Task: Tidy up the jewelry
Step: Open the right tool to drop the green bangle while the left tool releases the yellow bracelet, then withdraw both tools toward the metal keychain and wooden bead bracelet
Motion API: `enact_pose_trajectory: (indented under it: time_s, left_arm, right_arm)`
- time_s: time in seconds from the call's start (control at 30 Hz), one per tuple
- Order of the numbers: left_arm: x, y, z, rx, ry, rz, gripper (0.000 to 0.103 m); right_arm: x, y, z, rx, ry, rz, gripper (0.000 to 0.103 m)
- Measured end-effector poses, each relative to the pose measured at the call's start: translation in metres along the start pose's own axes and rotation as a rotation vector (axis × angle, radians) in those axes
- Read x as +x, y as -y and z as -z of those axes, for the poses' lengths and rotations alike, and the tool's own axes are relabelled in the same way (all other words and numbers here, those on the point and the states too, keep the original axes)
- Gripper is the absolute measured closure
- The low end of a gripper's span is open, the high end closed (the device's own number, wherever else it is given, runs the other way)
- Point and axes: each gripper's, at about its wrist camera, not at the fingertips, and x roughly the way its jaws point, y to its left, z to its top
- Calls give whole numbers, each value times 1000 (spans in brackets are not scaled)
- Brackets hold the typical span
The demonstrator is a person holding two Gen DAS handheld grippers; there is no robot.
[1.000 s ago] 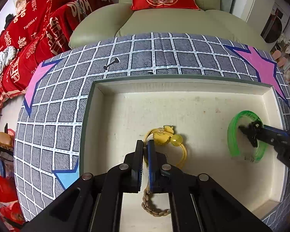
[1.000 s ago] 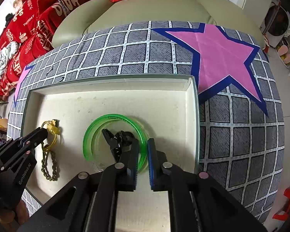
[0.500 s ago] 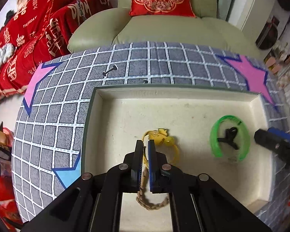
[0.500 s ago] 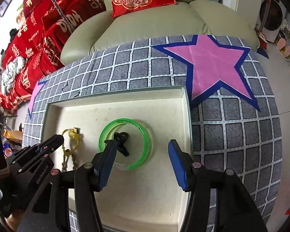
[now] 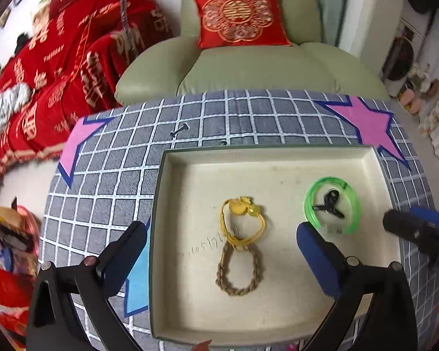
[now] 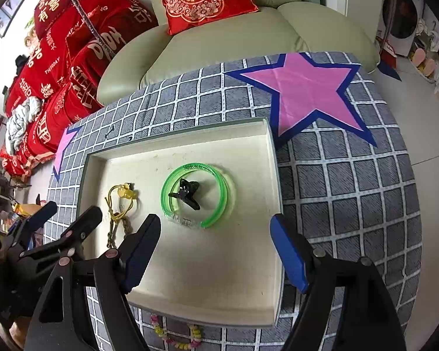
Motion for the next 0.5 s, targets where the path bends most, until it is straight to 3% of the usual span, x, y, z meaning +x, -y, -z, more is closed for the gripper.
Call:
enact_pose_trajectory:
  time_s: [0.13,0.27,0.5]
  left_arm:
    - [12,4,28,32,22,-53,0]
    - [27,1,57,16,3,-92,0]
    - [44,-11,113,18,-23,-61,0]
  right_arm:
    - [-10,2,7,11,9,5,15]
    - [-21,1,19,12,22,6,14]
    - [-48,-2,49,22,71,-21,13]
